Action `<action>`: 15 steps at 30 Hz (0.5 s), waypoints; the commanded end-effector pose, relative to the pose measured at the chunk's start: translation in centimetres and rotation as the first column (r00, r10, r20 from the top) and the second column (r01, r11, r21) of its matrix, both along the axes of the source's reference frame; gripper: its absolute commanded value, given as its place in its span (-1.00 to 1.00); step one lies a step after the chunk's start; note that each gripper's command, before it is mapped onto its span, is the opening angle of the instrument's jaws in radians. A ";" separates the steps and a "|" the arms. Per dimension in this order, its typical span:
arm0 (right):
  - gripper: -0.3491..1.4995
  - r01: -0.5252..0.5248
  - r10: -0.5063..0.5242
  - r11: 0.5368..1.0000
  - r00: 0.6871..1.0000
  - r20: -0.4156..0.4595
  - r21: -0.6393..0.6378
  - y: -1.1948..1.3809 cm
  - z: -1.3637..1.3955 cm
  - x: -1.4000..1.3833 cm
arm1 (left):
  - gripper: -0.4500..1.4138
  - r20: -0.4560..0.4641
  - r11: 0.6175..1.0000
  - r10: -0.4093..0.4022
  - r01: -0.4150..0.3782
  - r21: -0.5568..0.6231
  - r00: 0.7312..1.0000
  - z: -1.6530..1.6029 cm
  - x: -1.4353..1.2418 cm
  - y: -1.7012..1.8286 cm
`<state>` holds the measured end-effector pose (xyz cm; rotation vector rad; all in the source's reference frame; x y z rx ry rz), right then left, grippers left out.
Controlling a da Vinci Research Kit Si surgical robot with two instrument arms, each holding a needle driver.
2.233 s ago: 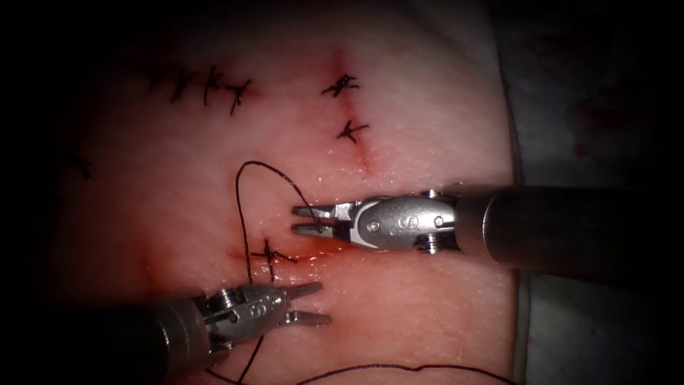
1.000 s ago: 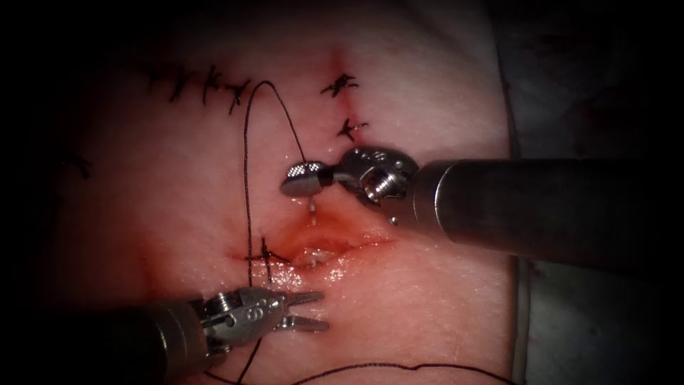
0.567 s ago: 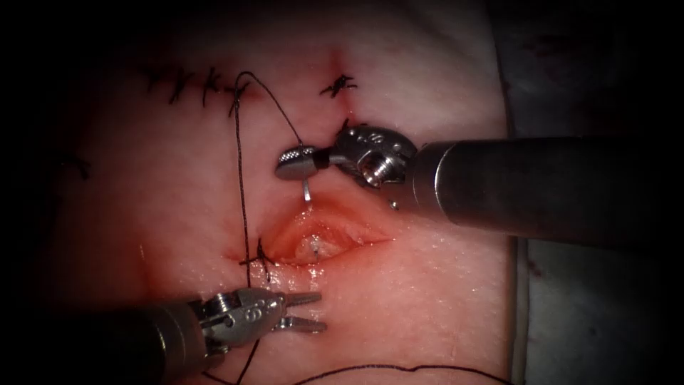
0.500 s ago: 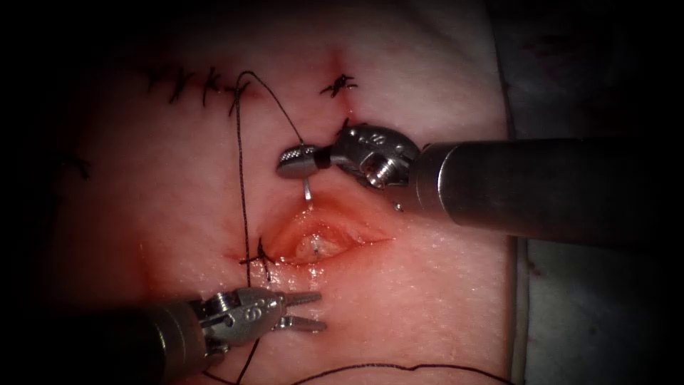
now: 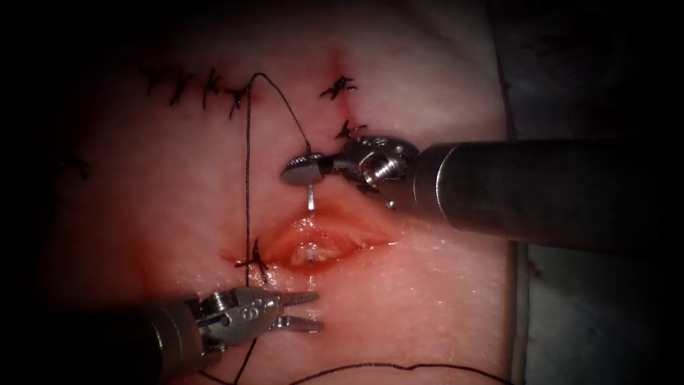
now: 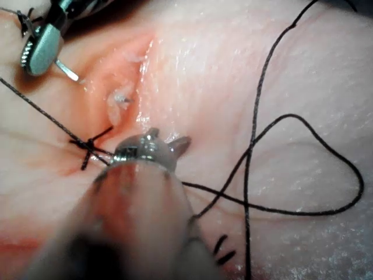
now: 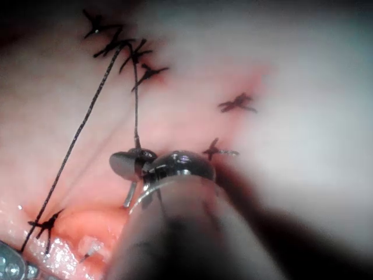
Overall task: Wound Closure
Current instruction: Throw the needle through the top of the wound with the right tool.
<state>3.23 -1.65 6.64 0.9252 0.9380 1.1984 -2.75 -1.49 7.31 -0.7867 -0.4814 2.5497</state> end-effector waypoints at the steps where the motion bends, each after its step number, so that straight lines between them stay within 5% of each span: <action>1: -1.00 0.019 -0.018 0.999 1.000 -0.011 0.032 -0.04 -0.01 0.11 | -0.35 0.003 1.000 0.001 -0.001 0.000 1.000 0.07 -0.06 0.00; 15: -1.00 0.167 -0.124 0.954 0.976 -0.179 0.248 -0.80 -0.06 0.27 | -0.35 0.010 1.000 0.006 -0.006 0.006 1.000 0.08 0.04 0.03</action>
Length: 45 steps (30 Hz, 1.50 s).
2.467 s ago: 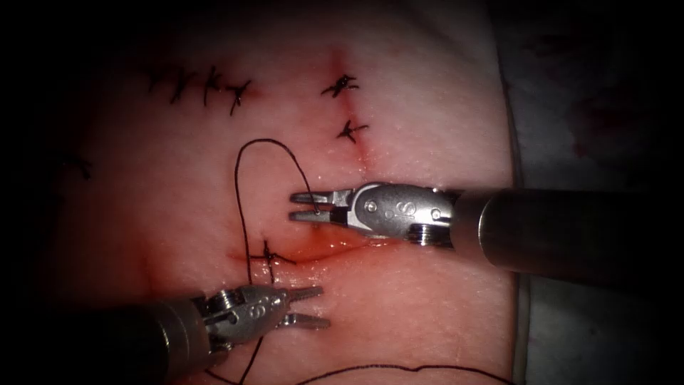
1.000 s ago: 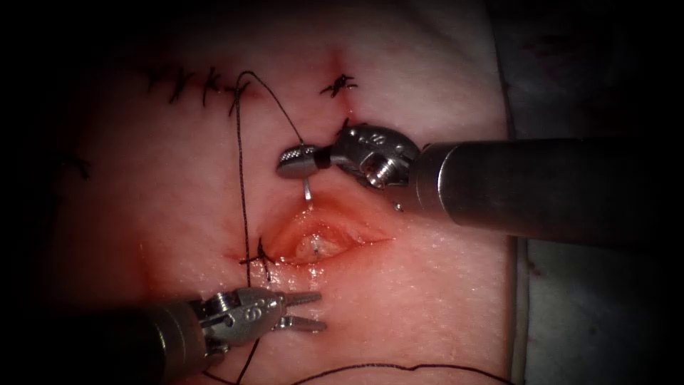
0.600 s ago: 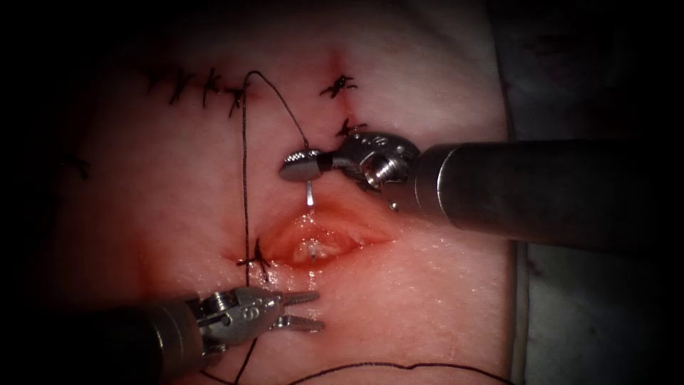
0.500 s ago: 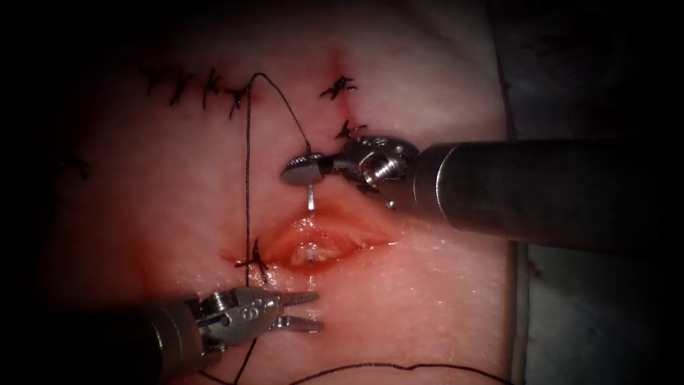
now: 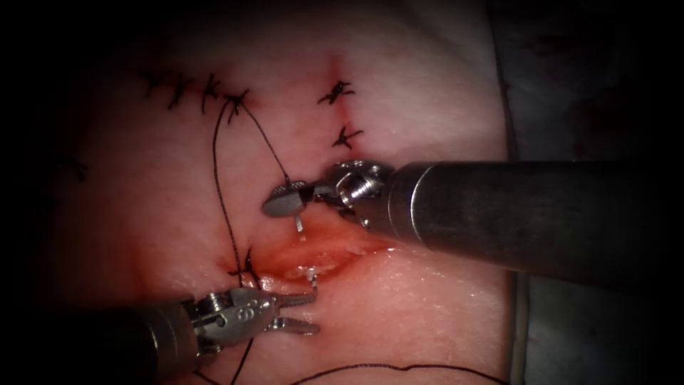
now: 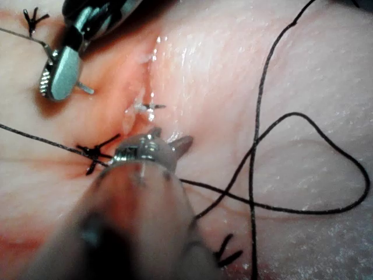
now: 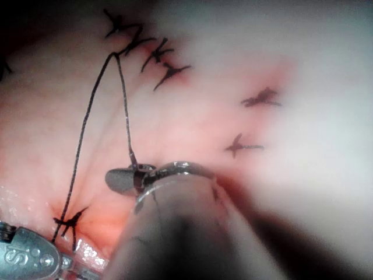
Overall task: Wound Closure
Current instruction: Throw the needle through the top of the wound with the right tool.
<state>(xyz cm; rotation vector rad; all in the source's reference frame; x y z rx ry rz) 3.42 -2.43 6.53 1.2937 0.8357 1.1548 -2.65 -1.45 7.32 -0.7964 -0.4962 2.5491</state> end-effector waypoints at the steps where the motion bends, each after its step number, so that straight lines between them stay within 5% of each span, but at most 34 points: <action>1: -1.00 0.005 -0.005 1.000 1.000 0.001 0.013 -0.06 0.04 0.07 | -0.35 0.000 1.000 0.000 0.000 -0.001 1.000 0.06 -0.05 0.00; 12: -1.00 0.028 -0.030 0.996 0.999 0.025 0.083 -0.34 0.06 -0.13 | -0.35 -0.002 1.000 0.000 0.000 -0.002 1.000 0.05 -0.03 0.01; 15: -1.00 -0.061 0.061 0.997 0.998 -0.005 0.038 -0.21 0.05 -0.15 | -0.35 -0.003 1.000 0.000 0.000 -0.002 1.000 0.04 -0.03 0.01; 18: 0.34 -0.181 0.181 0.983 0.983 -0.034 -0.023 -0.01 0.04 -0.16 | -0.35 -0.003 1.000 -0.001 0.001 -0.002 1.000 0.04 -0.04 0.00; 19: 0.78 -0.227 0.229 0.957 0.973 -0.010 -0.180 0.14 0.05 -0.15 | -0.35 -0.004 1.000 -0.001 0.001 -0.002 1.000 0.03 -0.04 0.00; 26: 0.87 -0.316 0.335 0.842 0.942 -0.036 -0.437 0.63 0.15 -0.28 | -0.35 -0.004 1.000 -0.001 0.001 -0.002 1.000 0.03 -0.04 -0.01; 38: 0.67 -0.285 0.295 0.800 0.953 -0.068 -0.528 0.64 0.15 -0.21 | -0.35 -0.004 1.000 -0.002 0.002 -0.002 1.000 0.02 -0.05 -0.02; 40: 0.36 -0.257 0.273 0.796 0.960 -0.055 -0.548 0.65 0.15 -0.22 | -0.35 -0.004 1.000 -0.002 0.002 -0.002 1.000 0.02 -0.05 -0.01; 42: -0.73 -0.231 0.261 0.801 0.965 -0.024 -0.552 0.65 0.15 -0.23 | -0.35 -0.003 1.000 -0.001 0.001 -0.001 1.000 0.02 -0.04 -0.01; 43: -1.00 -0.217 0.254 0.804 0.967 -0.010 -0.553 0.65 0.15 -0.24 | -0.35 -0.003 1.000 -0.001 0.001 -0.001 1.000 0.02 -0.04 -0.01; 45: -1.00 -0.195 0.256 0.805 0.966 0.031 -0.560 0.66 0.15 -0.25 | -0.35 -0.003 1.000 -0.001 0.001 -0.001 1.000 0.01 -0.04 -0.01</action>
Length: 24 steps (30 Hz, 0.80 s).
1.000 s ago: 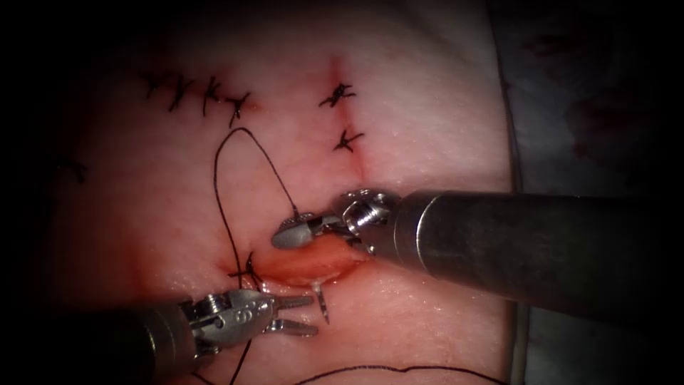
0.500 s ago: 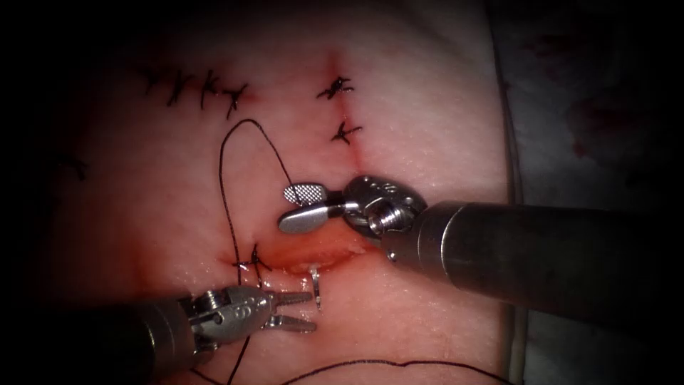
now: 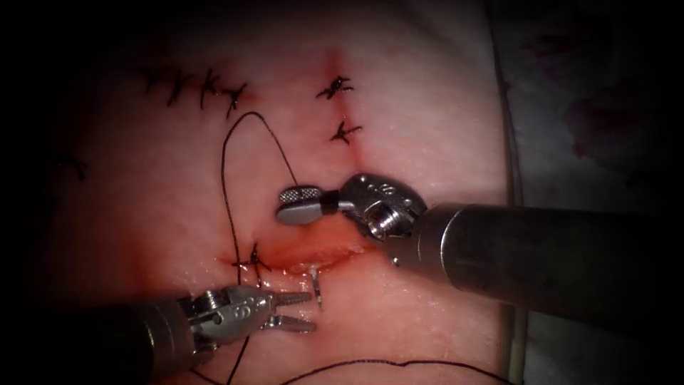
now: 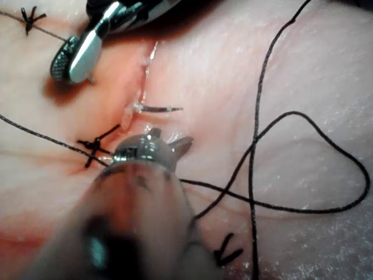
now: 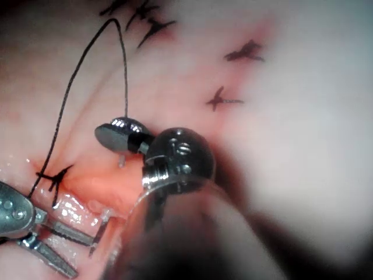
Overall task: Wound Closure
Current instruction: Throw the needle through the top of the wound with the right tool.
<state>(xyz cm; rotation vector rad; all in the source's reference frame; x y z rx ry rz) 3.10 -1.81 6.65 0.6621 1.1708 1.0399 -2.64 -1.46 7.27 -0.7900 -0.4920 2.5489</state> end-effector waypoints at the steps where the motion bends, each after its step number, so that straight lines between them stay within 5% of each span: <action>1: -1.00 -0.003 0.003 1.000 1.000 0.016 0.001 0.04 0.03 0.07 | -0.35 0.002 1.000 0.001 -0.001 0.000 1.000 0.07 -0.05 -0.01; 12: -1.00 0.086 -0.116 0.962 0.988 0.104 0.258 -0.30 -0.08 0.04 | -0.37 0.003 1.000 0.002 -0.002 0.000 1.000 0.07 -0.05 0.00; 16: -1.00 0.162 -0.184 0.937 0.982 0.044 0.308 -0.54 -0.24 0.10 | -0.39 0.003 1.000 0.001 -0.001 0.001 1.000 0.07 -0.06 0.02; 24: -1.00 0.155 -0.152 0.941 0.988 -0.032 0.300 -0.56 -0.20 0.13 | -0.44 0.009 0.999 0.035 -0.034 -0.020 0.999 0.06 0.00 0.00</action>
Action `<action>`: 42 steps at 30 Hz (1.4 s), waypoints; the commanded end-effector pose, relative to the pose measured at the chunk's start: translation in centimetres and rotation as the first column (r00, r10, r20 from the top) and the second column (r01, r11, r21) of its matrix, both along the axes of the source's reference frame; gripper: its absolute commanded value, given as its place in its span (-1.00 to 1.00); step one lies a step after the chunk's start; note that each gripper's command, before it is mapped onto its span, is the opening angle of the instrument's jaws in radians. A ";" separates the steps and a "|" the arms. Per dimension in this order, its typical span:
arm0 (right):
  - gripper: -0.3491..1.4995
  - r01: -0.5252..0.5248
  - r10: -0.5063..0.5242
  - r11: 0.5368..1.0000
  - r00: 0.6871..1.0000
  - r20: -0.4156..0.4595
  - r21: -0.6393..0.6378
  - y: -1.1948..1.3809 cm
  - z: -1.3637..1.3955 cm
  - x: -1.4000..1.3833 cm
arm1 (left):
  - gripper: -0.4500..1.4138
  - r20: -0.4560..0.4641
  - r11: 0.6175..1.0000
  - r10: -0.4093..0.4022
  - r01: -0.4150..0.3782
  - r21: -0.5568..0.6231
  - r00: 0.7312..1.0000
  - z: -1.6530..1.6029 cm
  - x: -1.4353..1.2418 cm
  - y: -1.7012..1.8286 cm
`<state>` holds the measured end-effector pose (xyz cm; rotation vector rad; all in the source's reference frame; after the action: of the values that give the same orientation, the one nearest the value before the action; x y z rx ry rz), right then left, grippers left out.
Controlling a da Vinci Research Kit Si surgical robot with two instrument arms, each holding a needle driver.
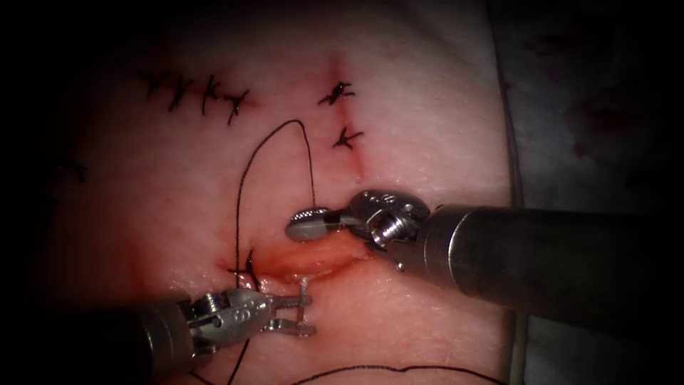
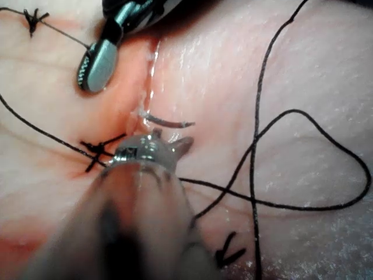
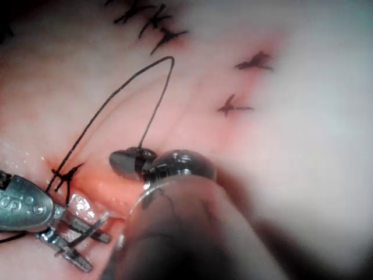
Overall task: Wound Closure
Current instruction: Throw the needle through the top of the wound with the right tool, then use the left gripper to pull the needle through.
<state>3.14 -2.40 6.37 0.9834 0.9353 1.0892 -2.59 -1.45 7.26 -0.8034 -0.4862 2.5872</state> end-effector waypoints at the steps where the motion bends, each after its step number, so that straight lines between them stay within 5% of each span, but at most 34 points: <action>1: -0.96 -0.042 0.041 0.999 0.998 -0.041 -0.008 0.06 0.09 0.07 | -0.46 0.006 1.000 0.012 -0.012 -0.006 1.000 0.06 -0.04 -0.01; 2: -0.24 -0.075 0.074 0.997 0.994 -0.075 -0.011 0.10 0.11 0.04 | -0.48 0.008 1.000 0.023 -0.023 -0.012 1.000 0.06 -0.02 -0.01; 3: 0.27 -0.089 0.088 0.996 0.992 -0.094 -0.011 0.13 0.12 0.01 | -0.50 0.013 0.999 0.044 -0.044 -0.025 0.999 0.05 0.00 -0.01; 6: 0.73 -0.138 0.134 0.990 0.986 -0.099 -0.040 0.27 0.17 -0.11 | -0.55 0.064 0.987 0.122 -0.114 -0.116 0.990 0.02 0.06 0.03; 11: 0.78 -0.136 0.125 0.985 0.987 -0.100 -0.110 0.60 0.32 -0.44 | -0.59 0.135 0.944 0.231 -0.189 -0.272 0.963 -0.07 0.05 0.10; 18: 0.76 -0.214 0.207 0.963 0.977 -0.056 -0.161 0.99 0.65 -1.00 | -0.46 0.152 0.903 0.280 -0.207 -0.376 0.948 -0.18 -0.08 0.16; 25: 0.64 -0.235 0.236 0.953 0.972 -0.016 -0.192 0.89 0.84 -1.22 | -0.41 0.147 0.891 0.229 -0.146 -0.429 0.962 -0.24 -0.01 0.25; 42: 0.58 -0.244 0.248 0.949 0.969 -0.007 -0.200 0.76 0.91 -1.18 | -0.41 0.151 0.867 0.193 -0.097 -0.488 0.969 -0.21 -0.24 0.33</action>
<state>1.89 -1.67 7.22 0.7008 1.1489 1.1863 -2.79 -1.11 6.98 -1.2335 0.0636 2.8276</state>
